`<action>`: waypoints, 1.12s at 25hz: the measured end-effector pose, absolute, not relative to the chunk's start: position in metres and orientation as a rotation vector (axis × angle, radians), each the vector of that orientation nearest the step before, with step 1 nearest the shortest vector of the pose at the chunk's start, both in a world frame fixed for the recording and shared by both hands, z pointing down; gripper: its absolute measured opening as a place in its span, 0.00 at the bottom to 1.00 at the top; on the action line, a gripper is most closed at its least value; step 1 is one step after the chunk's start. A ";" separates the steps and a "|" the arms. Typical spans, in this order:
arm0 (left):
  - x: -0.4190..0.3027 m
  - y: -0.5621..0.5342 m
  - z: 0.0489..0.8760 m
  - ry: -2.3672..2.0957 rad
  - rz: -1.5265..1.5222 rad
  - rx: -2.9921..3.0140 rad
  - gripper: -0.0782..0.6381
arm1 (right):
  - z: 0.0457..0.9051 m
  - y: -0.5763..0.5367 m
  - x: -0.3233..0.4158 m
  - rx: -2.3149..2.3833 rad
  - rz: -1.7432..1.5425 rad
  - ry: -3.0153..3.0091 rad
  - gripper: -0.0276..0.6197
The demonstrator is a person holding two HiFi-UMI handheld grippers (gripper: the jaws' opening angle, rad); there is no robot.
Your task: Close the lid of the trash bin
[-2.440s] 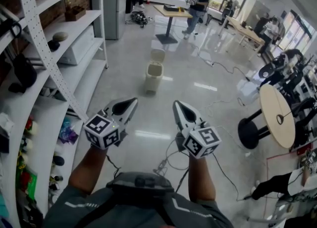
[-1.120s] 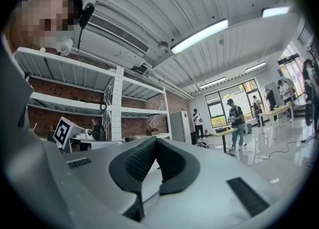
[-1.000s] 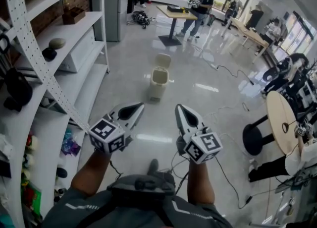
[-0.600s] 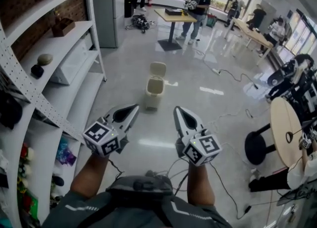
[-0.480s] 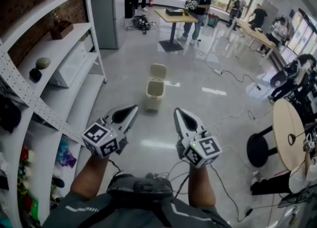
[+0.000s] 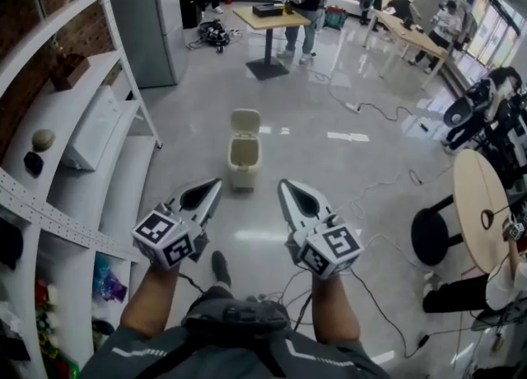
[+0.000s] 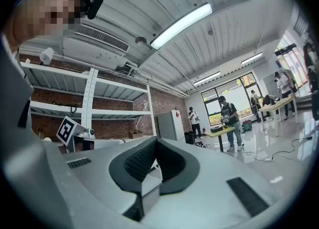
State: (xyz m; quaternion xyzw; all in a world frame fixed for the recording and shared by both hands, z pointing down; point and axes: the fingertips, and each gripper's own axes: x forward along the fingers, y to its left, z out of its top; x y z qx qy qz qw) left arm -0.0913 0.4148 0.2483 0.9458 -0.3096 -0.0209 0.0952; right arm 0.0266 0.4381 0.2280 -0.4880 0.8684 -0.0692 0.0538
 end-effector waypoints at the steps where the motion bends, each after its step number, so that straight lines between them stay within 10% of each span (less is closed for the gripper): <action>1: -0.088 0.406 0.247 -0.906 -0.070 2.810 0.11 | 0.227 0.429 0.030 -1.500 -0.210 2.635 0.06; 28: -0.125 0.187 0.246 -0.807 -0.107 2.824 0.11 | 0.217 0.213 -0.013 -1.593 -0.228 2.649 0.06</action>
